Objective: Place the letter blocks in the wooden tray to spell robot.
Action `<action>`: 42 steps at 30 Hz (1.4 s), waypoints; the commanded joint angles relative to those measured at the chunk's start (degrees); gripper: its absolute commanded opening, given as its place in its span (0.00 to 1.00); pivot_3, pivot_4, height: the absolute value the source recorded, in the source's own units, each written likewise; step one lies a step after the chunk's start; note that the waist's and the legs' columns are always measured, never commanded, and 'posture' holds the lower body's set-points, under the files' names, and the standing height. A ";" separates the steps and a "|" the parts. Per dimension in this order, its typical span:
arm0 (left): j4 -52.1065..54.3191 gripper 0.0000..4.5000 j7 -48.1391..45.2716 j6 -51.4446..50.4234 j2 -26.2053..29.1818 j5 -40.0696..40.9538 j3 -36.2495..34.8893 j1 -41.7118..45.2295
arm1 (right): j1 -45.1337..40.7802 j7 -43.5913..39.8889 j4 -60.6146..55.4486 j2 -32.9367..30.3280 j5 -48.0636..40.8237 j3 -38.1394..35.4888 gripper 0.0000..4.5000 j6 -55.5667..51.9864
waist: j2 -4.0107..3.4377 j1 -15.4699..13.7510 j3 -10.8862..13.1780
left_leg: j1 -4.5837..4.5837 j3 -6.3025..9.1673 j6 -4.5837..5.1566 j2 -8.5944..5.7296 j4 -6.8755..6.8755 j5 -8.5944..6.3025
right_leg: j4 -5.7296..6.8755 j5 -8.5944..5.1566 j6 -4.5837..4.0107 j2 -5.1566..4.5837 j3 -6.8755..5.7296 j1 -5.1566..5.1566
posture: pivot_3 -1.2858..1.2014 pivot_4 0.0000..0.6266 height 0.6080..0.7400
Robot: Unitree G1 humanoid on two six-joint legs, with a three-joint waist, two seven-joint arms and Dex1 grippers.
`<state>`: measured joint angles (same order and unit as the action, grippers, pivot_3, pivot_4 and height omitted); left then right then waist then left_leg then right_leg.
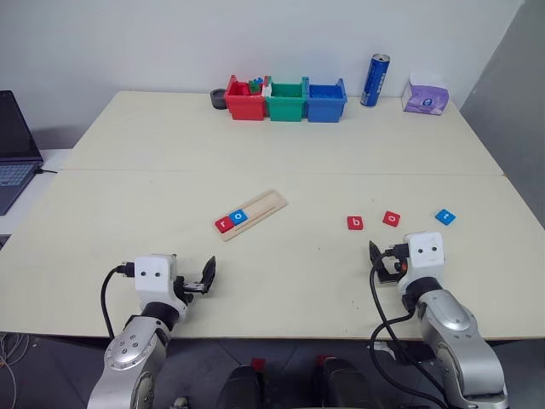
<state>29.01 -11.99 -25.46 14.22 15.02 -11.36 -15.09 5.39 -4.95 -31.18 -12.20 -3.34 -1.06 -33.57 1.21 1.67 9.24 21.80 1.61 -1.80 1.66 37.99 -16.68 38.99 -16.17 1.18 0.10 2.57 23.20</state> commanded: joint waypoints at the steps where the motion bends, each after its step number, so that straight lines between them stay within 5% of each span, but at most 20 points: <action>1: 2.85 1.00 0.01 1.88 0.94 -1.90 0.89 -0.28 | -0.63 -0.11 -1.86 -0.18 0.40 -0.74 1.00 1.37 | 0.00 0.00 0.00 | 0.00 0.00 0.00 0.00 0.00 0.00 | 0.00 0.00 0.00 0.00 0.00 0.00 | 0.52 0.24 1.00; 25: 5.40 1.00 -1.73 -0.30 2.39 -0.06 1.53 2.11 | -1.36 -0.80 -2.71 -0.98 0.05 -1.35 1.00 1.32 | 0.00 0.01 0.00 | 0.00 -0.01 0.00 0.00 0.00 0.00 | 0.00 0.00 0.00 0.00 0.00 0.00 | 0.52 0.24 1.00; 35: -4.05 1.00 -19.12 -2.77 17.91 9.10 -2.27 16.87 | -14.63 -34.33 -0.04 -17.46 -22.39 -1.32 1.00 -2.35 | -0.05 0.05 0.10 | -0.04 -0.04 0.01 -0.09 0.00 -0.01 | -0.02 0.04 -0.08 0.22 -0.15 0.00 | 0.52 0.24 1.00; 42: -15.09 1.00 -31.67 0.34 24.78 8.86 1.02 22.66 | -23.29 -44.24 6.46 -21.04 -27.64 1.22 1.00 -2.12 | -0.03 0.03 0.17 | 0.03 -0.06 0.03 -0.04 -0.03 -0.01 | -0.03 0.13 -0.38 0.26 -0.16 0.05 | 0.52 0.24 1.00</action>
<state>15.08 -40.96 -27.42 37.76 23.90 -10.62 6.00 -16.44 -47.66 -24.14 -33.15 -29.17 -0.29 -36.13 1.19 1.70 9.41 21.84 1.55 -1.77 1.62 37.97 -16.70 38.95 -16.04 0.80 0.36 2.40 23.25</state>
